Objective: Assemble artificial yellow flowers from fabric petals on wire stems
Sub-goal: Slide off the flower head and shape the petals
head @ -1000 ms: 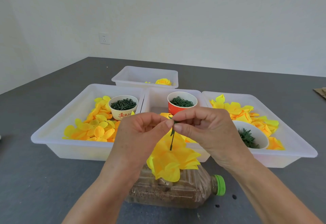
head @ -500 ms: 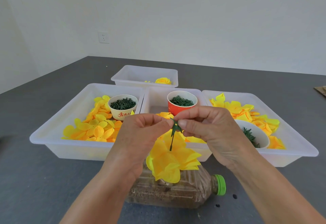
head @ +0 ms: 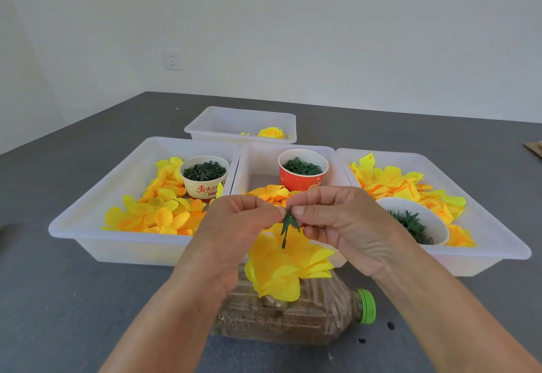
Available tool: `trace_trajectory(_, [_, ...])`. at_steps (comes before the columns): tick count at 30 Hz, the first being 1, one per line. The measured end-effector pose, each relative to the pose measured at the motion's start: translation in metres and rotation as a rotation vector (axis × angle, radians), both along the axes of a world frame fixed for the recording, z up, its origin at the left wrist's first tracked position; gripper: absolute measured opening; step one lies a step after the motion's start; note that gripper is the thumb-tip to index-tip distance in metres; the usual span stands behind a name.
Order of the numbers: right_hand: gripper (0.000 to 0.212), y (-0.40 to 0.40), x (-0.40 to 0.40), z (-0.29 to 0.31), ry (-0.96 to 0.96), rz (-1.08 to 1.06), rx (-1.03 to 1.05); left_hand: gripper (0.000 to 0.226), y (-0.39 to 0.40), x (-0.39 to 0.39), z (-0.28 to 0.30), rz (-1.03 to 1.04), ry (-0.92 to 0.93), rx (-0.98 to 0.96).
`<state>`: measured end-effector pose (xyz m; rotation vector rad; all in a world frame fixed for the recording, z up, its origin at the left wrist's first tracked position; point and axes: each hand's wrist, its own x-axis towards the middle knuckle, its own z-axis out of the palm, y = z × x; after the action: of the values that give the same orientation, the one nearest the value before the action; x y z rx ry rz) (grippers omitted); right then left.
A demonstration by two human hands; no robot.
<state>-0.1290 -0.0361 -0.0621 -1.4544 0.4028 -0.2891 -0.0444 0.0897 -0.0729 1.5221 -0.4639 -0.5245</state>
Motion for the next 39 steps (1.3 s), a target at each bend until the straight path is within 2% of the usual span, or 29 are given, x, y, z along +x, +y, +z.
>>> trace_trajectory(6, [0.014, 0.0, -0.001, -0.004, 0.024, -0.012, -0.088, 0.012, 0.003, -0.001, -0.003, 0.003, 0.015, 0.049])
trace_trajectory(11, [0.018, 0.001, -0.006, -0.005, 0.035, 0.05, -0.176, 0.018, 0.004, -0.001, -0.008, 0.016, 0.015, 0.078])
trace_trajectory(18, [0.025, 0.006, -0.007, -0.011, 0.035, 0.06, -0.391, 0.009, 0.006, 0.001, -0.017, 0.003, 0.003, 0.11])
trace_trajectory(28, [0.016, 0.003, -0.007, -0.013, 0.023, 0.085, -0.607, 0.012, 0.01, -0.001, -0.021, 0.054, -0.072, 0.128])
trace_trajectory(39, [0.02, 0.002, -0.012, -0.013, 0.045, 0.084, -0.549, 0.015, 0.012, -0.004, -0.017, 0.002, -0.046, 0.128])
